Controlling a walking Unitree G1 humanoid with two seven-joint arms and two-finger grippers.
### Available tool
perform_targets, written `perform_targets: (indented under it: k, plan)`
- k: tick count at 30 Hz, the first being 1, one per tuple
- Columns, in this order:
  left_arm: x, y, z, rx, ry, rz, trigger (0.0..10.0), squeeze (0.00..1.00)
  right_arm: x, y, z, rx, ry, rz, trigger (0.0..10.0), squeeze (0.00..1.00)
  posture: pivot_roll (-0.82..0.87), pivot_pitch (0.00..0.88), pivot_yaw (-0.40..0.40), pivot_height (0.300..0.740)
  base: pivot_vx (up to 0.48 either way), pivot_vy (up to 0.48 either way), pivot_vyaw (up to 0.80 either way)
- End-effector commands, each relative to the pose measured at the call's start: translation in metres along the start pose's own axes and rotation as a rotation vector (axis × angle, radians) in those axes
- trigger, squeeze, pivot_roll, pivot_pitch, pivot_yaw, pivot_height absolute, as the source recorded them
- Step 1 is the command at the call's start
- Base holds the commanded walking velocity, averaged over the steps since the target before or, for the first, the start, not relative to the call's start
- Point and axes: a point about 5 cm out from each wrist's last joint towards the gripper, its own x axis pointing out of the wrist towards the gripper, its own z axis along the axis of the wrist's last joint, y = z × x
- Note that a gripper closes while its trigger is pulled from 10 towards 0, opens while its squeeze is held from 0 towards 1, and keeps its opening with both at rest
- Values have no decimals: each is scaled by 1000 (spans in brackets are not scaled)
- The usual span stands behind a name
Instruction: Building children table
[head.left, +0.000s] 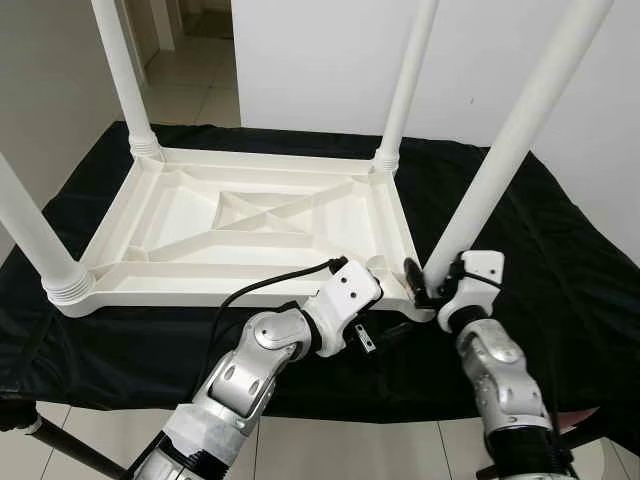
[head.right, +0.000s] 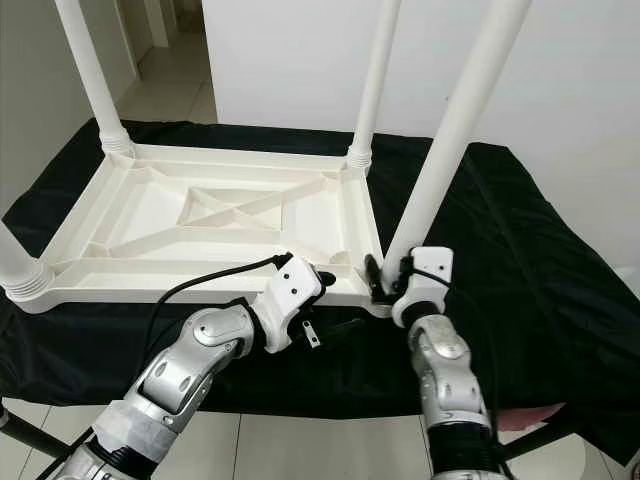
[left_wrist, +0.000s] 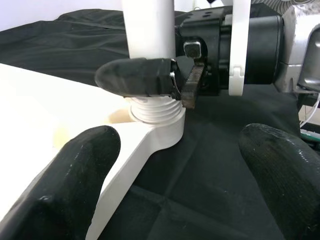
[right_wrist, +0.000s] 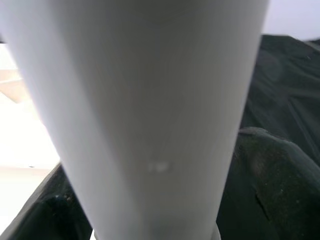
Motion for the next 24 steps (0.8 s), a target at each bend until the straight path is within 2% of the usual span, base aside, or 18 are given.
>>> perform_targets:
  k: [1, 5, 10, 11, 12, 17, 24]
  plan:
    - [1, -1, -2, 14, 9, 6, 10000, 0, 2, 2, -2, -27, 11, 106, 10000, 0, 30, 10, -31, 740, 0, 0, 0]
    - [1, -1, -2, 16, 8, 2, 10000, 0, 6, 4, -5, -68, 30, 235, 10000, 0, 29, 11, -31, 740, 0, 0, 0]
    - [1, -1, -2, 17, 8, 1, 10000, 0, 8, 4, -7, -71, 37, 262, 10000, 0, 26, 9, -26, 740, 0, 0, 0]
    - [2, -1, -1, 18, 7, 1, 10000, 0, 12, 4, -8, -84, 46, 293, 2980, 0, 26, 8, -25, 740, 0, 0, 0]
    - [2, 0, -1, 20, 7, 1, 10000, 0, 16, 4, -10, -101, 53, 312, 0, 0, 26, 8, -25, 740, 0, 0, 0]
    - [1, 1, -1, 21, 8, 6, 10000, 0, 21, 3, -11, -120, 67, 333, 0, 0, 36, 10, -28, 740, 0, 0, 0]
    - [0, 3, -1, 18, 11, 21, 10000, 0, 19, 2, -19, -108, 87, 371, 0, 0, 44, 19, -36, 740, 0, 0, 0]
